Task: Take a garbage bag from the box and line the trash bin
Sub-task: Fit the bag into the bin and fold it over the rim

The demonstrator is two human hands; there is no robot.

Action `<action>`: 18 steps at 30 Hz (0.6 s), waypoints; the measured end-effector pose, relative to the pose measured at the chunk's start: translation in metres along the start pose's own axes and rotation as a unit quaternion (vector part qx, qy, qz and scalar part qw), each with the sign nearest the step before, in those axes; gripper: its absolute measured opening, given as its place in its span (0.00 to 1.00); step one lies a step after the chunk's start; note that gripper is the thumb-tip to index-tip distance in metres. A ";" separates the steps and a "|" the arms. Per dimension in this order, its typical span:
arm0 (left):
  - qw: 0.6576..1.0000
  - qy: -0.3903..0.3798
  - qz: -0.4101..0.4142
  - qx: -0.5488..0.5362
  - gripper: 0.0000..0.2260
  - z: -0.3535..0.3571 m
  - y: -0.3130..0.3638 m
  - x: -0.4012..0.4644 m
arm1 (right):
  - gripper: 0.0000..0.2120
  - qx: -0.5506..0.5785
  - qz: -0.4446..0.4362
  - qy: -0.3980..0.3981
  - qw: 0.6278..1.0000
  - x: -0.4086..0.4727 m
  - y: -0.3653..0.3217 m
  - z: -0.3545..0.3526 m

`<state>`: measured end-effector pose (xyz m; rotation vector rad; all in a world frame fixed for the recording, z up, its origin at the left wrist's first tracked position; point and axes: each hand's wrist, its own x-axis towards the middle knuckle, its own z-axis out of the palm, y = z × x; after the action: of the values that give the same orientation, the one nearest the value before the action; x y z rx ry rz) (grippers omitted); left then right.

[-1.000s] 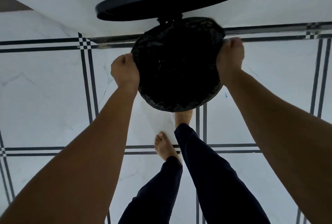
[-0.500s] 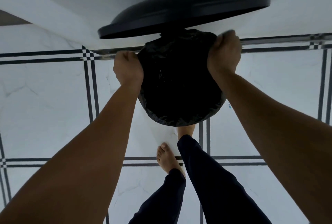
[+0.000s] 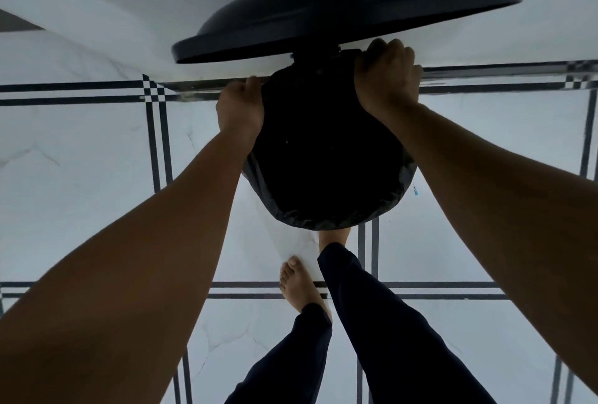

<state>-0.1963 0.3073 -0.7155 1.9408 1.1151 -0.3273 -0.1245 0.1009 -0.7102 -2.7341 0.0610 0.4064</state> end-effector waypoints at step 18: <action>0.995 -0.021 0.054 0.076 0.21 0.020 0.017 0.010 | 0.21 0.001 0.059 0.005 0.998 0.014 0.004 0.014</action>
<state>-0.1732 0.2930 -0.7241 2.1090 0.9782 -0.4021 -0.1154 0.1030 -0.7285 -2.7384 0.2270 0.4262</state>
